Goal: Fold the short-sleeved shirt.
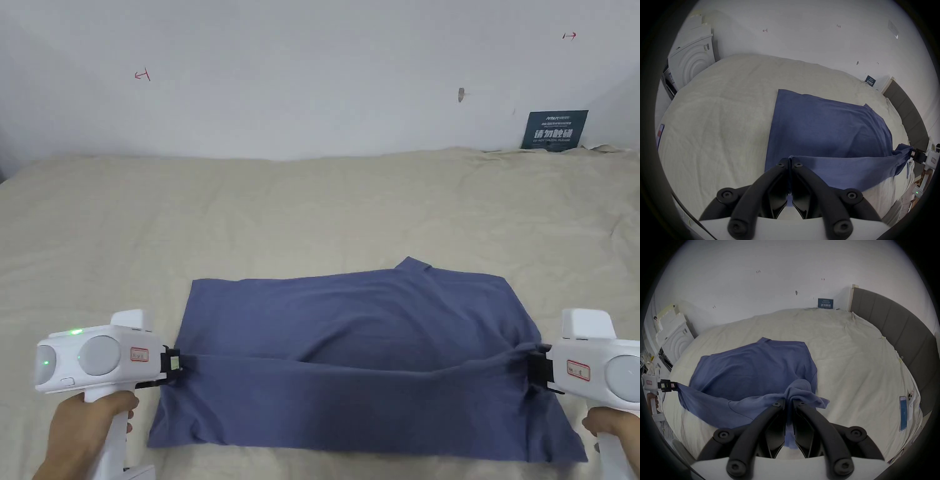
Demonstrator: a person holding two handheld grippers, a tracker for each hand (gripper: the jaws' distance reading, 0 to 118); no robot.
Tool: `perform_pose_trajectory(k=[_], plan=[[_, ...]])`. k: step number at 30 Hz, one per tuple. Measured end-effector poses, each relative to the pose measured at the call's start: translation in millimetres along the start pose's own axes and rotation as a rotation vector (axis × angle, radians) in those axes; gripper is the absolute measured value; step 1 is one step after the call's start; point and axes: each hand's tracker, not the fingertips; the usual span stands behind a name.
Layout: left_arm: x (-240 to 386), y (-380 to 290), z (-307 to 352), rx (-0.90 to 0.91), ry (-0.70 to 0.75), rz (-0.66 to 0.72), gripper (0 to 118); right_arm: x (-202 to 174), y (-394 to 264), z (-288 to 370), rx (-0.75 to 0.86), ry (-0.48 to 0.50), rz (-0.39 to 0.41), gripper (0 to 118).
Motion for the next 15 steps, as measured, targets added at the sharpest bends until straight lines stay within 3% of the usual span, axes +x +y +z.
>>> perform_pose_trajectory(k=[9,15], plan=[[6,6,-74,-0.095,0.079,-0.032,1,1,7,-75,-0.120,-0.029,-0.001,6],[15,1,-86,-0.118,0.121,-0.071,1,3,-8,-99,-0.182,-0.055,-0.027,6]])
